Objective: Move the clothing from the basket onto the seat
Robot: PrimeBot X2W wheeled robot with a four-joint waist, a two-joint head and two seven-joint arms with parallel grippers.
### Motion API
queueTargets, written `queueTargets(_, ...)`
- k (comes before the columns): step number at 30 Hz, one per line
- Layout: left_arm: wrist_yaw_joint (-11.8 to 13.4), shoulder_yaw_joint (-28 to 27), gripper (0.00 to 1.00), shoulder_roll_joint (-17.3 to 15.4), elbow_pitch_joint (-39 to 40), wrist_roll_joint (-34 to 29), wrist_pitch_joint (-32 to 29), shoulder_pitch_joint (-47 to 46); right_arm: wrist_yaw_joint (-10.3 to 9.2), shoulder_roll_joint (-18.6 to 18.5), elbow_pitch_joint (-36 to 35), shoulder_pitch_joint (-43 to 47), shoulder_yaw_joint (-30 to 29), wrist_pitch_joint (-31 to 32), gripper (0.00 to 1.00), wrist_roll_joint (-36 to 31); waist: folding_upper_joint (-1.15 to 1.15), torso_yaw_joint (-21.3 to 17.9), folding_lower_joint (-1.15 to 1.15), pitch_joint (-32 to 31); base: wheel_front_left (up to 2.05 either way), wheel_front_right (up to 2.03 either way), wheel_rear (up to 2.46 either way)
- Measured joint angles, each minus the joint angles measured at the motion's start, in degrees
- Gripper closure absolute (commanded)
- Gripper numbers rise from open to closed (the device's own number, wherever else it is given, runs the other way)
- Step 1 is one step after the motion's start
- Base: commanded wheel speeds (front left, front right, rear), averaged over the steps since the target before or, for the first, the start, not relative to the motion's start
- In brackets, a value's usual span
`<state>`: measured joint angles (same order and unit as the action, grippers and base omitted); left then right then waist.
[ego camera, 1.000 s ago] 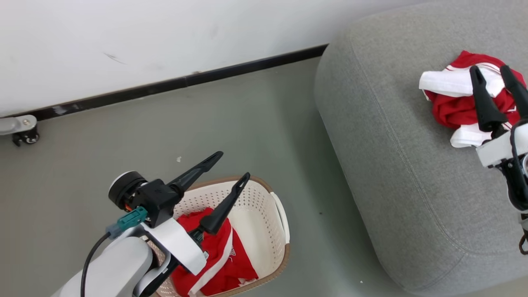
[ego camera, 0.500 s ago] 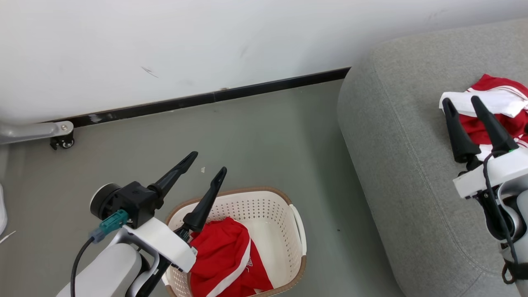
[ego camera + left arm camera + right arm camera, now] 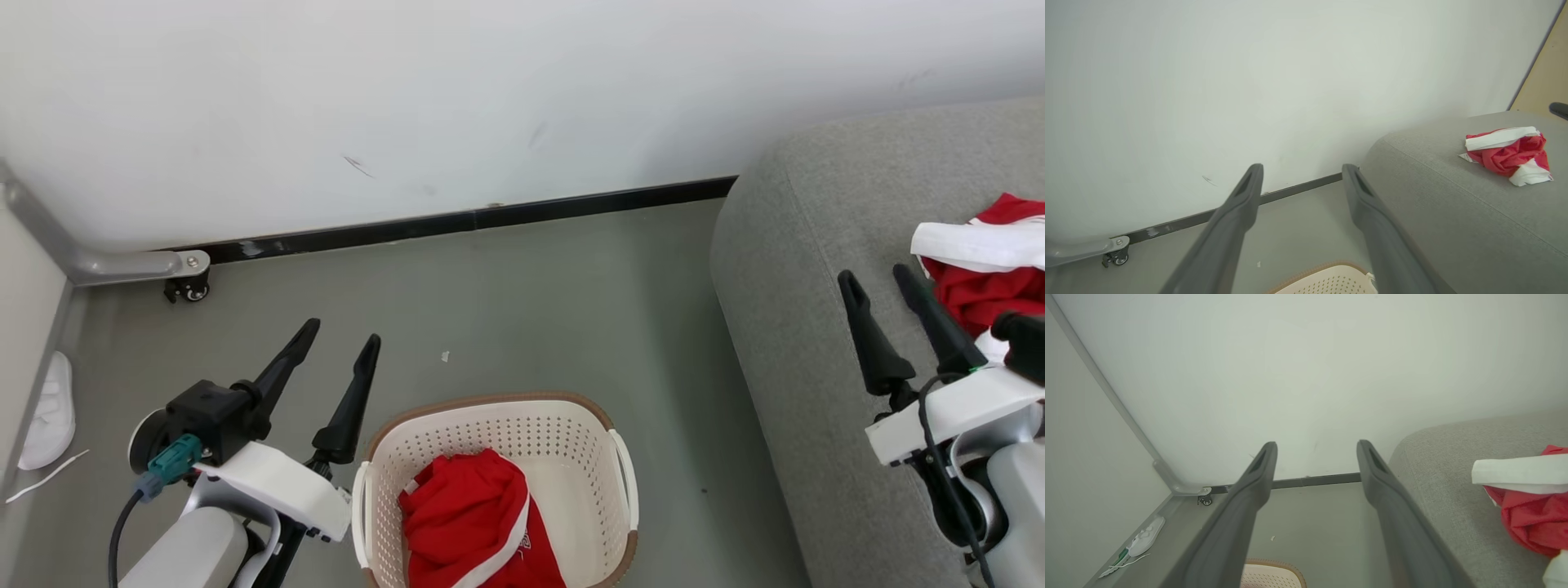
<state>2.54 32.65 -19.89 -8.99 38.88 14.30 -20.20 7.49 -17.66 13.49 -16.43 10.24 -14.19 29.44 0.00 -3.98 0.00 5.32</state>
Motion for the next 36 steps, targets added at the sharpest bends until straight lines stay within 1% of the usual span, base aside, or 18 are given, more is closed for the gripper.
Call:
queueTargets(5, 0.41, -2.02, 0.00, 0.60, -0.56, -0.03, 0.00, 2.04, 0.00, 1.77, -1.92, 2.29, -1.13, 0.00, 0.00, -0.64, 0.00, 1.29, 0.00, -0.95, 0.00, 0.00, 0.00)
queueTargets(10, 0.43, -4.15, 0.00, 1.87, -1.01, -0.10, 0.00, 3.85, 0.00, 3.20, -3.72, 4.39, -2.31, 0.00, 0.00, -0.94, 0.00, 2.39, 0.00, -1.88, 0.00, 0.00, 0.00)
queueTargets(15, 0.80, -6.47, 0.00, 2.24, -1.25, -0.43, 0.00, 5.93, 0.00, 4.38, -4.01, 7.20, -2.23, 0.00, 0.00, -2.04, 0.00, 3.35, 0.00, -2.74, 0.00, 0.00, 0.00)
queueTargets(20, 1.19, -9.04, 0.00, 2.45, -1.56, -1.65, 0.00, 8.48, 0.00, 6.37, -5.32, 9.41, -3.50, 0.00, 0.00, -2.96, 0.00, 4.10, 0.00, -3.50, 0.00, 0.00, 0.00)
queueTargets(26, 1.45, -11.72, 0.00, 3.54, -2.00, -2.44, 0.00, 11.31, 0.00, 8.21, -5.94, 12.31, -3.83, -0.01, 0.00, -3.72, 0.00, 4.75, 0.00, -4.15, 0.00, 0.00, 0.00)
queueTargets(32, 1.86, -15.04, 0.00, 4.67, -1.80, -3.53, 0.00, 13.24, 0.00, 8.90, -6.08, 14.09, -3.75, -0.01, 0.00, -4.89, 0.00, 5.24, 0.00, -4.40, 0.00, 0.00, 0.00)
queueTargets(36, 2.36, -16.59, 0.00, 5.23, -1.24, -5.54, 0.00, 14.67, 0.00, 9.45, -6.31, 14.23, -3.32, -0.01, 0.00, -6.13, 0.00, 5.38, 0.00, -4.51, 0.00, 0.00, 0.00)
